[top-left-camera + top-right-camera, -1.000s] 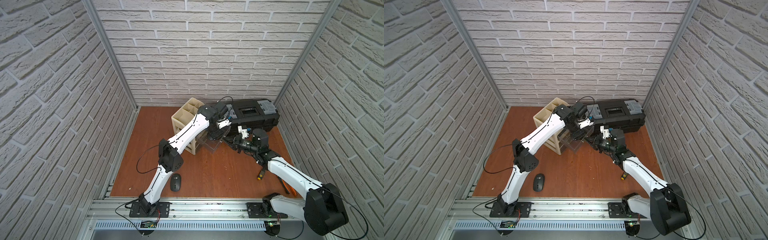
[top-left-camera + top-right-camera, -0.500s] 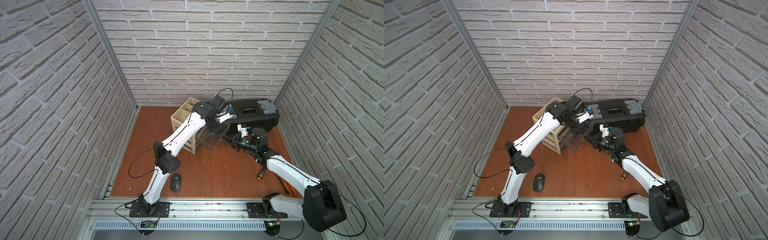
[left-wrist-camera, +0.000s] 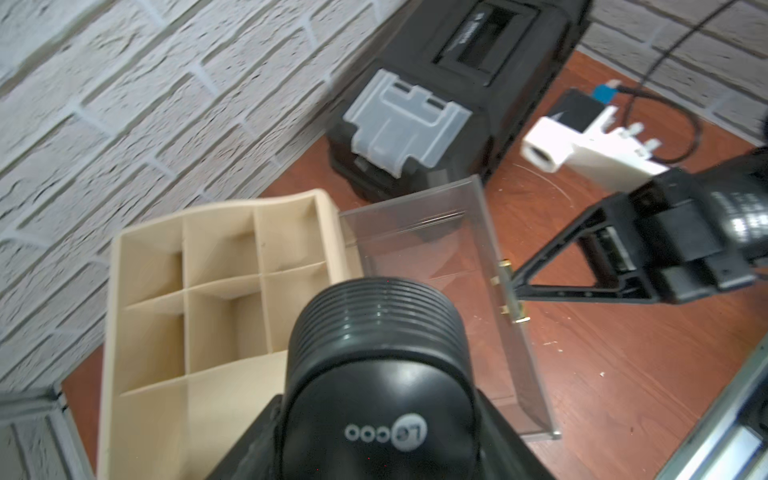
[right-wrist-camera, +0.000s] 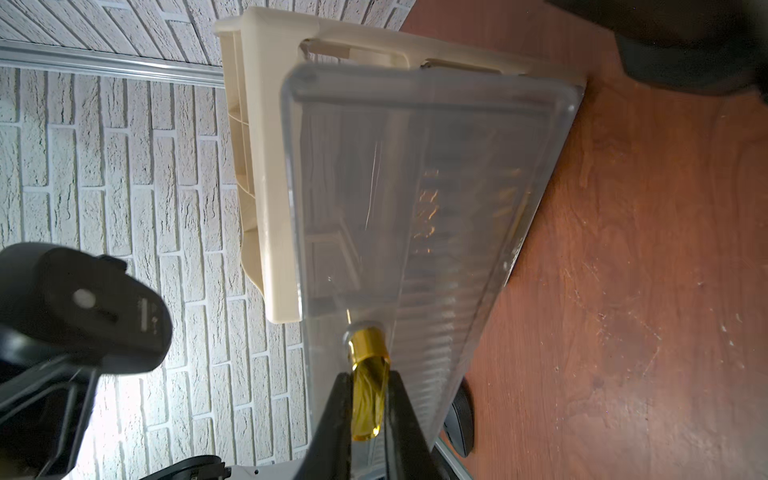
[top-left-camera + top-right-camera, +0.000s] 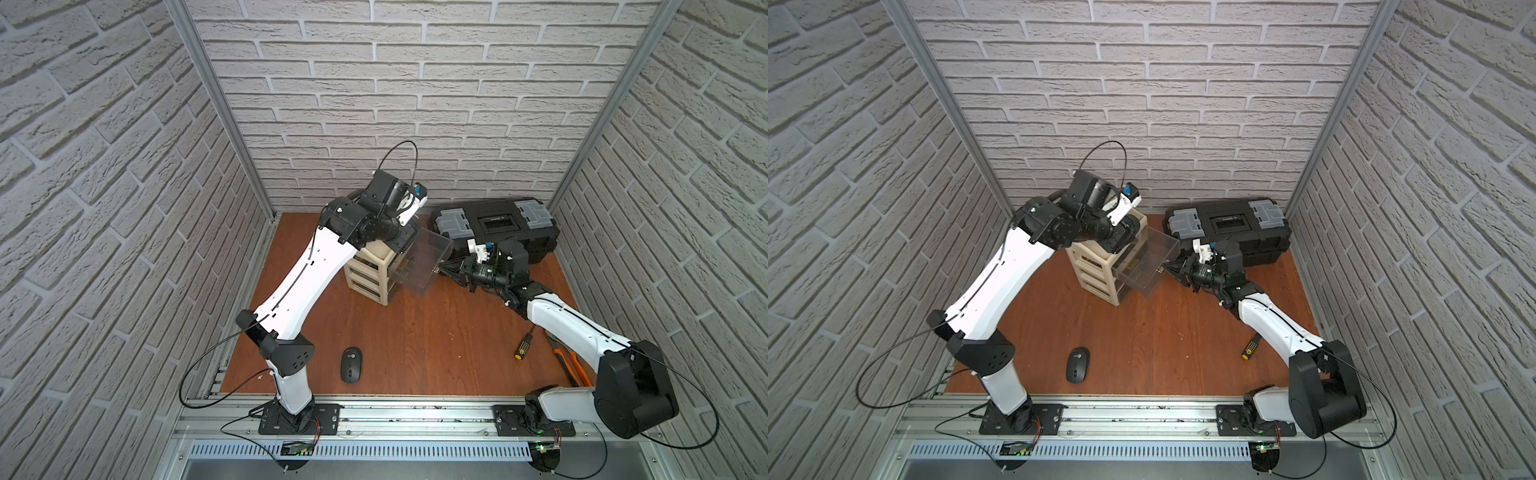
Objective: Take the mice out of the drawer
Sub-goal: Pick up the mouse from the drawer, then place the mouse at the center of the board.
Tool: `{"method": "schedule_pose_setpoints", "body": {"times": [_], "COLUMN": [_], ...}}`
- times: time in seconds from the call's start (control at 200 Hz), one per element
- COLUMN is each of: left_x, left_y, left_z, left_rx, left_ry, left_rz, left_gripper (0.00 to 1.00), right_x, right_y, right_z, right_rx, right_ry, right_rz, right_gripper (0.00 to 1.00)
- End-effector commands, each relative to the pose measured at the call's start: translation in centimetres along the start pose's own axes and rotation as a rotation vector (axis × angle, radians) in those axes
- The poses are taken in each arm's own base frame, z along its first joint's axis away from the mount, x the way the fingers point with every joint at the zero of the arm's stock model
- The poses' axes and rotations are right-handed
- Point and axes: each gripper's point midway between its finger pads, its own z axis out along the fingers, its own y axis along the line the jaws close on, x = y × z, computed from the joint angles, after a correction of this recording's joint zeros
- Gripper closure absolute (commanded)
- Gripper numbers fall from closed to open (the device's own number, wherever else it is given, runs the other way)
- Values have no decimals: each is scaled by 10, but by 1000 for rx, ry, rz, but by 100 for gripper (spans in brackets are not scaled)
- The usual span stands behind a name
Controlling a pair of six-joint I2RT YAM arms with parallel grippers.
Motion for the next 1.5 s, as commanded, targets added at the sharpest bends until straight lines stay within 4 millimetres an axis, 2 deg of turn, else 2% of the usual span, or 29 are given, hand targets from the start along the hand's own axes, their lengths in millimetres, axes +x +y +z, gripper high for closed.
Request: {"method": "schedule_pose_setpoints", "body": {"times": [0.0,0.165,0.32,0.39,0.57,0.79,0.86,1.04,1.235,1.49], "left_x": [-1,19,53,71,123,178,196,235,271,304], "left_y": [23,15,3,-3,-41,-90,-99,-125,-131,-141], "left_z": [-15,-25,-30,-38,-36,-15,-9,29,58,78], "left_rx": [-41,-1,-51,-105,-134,-134,-163,-158,-203,-190], "left_ry": [-56,-21,74,109,217,297,305,286,335,400], "left_rz": [-93,-141,-272,-345,-527,-698,-736,-777,-713,-705], "left_gripper": [43,43,42,42,42,42,42,43,43,44], "right_x": [-3,-9,-11,-12,-14,-15,-14,-14,-13,-14], "right_y": [25,24,24,24,24,28,28,29,30,26], "right_z": [3,11,15,16,20,20,20,20,20,21], "right_rx": [-72,-78,-82,-82,-90,-107,-112,-119,-122,-112], "right_ry": [27,41,47,51,66,64,67,70,77,72], "right_rz": [-95,-89,-89,-90,-94,-107,-107,-110,-108,-99], "right_gripper": [93,93,93,93,93,93,93,93,93,93]}}
